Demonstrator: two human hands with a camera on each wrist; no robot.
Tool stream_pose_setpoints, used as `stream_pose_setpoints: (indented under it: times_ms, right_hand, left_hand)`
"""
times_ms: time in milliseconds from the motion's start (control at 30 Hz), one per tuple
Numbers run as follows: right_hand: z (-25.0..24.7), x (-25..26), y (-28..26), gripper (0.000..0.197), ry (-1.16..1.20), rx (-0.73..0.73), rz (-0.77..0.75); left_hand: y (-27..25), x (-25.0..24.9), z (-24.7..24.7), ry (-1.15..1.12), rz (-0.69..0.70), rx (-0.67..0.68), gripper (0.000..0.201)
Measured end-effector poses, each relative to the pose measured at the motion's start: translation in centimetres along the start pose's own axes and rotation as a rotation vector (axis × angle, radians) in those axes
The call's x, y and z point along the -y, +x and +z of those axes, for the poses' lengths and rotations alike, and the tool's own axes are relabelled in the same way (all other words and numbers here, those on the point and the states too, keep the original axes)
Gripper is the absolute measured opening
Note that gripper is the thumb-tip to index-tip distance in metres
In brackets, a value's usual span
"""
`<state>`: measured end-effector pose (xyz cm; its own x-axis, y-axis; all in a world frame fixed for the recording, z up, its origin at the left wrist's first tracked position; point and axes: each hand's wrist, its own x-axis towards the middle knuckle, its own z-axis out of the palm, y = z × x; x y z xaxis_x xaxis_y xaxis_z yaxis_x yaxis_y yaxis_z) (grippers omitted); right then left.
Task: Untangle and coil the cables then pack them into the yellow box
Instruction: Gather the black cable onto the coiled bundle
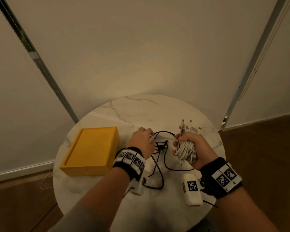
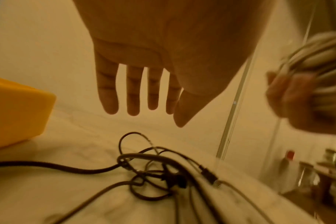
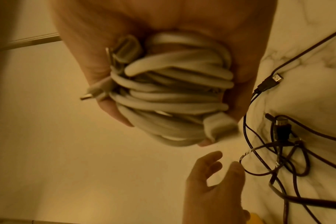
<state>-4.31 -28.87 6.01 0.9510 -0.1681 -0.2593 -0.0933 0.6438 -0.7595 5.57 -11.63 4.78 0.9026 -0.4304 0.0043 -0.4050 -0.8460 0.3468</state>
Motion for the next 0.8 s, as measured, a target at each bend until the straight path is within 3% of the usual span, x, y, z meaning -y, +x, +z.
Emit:
stream_pose_setpoints:
  times_ms: [167, 300, 400, 533, 700, 800]
  right_hand:
    - [-0.5, 0.2, -0.3, 0.044, -0.057, 0.024, -0.004]
    - [-1.3, 0.1, -0.3, 0.045, -0.064, 0.033, 0.003]
    - [-1.7, 0.2, -0.1, 0.041, -0.065, 0.039, 0.018]
    - [-1.7, 0.0, 0.2, 0.041, -0.056, 0.060, 0.045]
    - [-1.0, -0.8, 0.6, 0.062, -0.010, 0.080, 0.077]
    - [-0.5, -0.8, 0.7, 0.047, -0.008, 0.120, 0.073]
  left_hand:
    - [5.7, 2.3, 0.6, 0.255, -0.023, 0.349, 0.060]
    - [7.3, 3.9, 1.0, 0.364, -0.006, 0.454, 0.045]
    - [7.9, 4.1, 0.9, 0.369, 0.014, 0.358, 0.027]
    - [8.2, 3.1, -1.8, 0.172, 0.022, 0.255, 0.020]
    - [8.1, 0.8, -8.6, -0.284, 0.010, 0.033, 0.012]
    - [7.2, -1.0, -13.1, -0.672, 0.051, -0.072, 0.010]
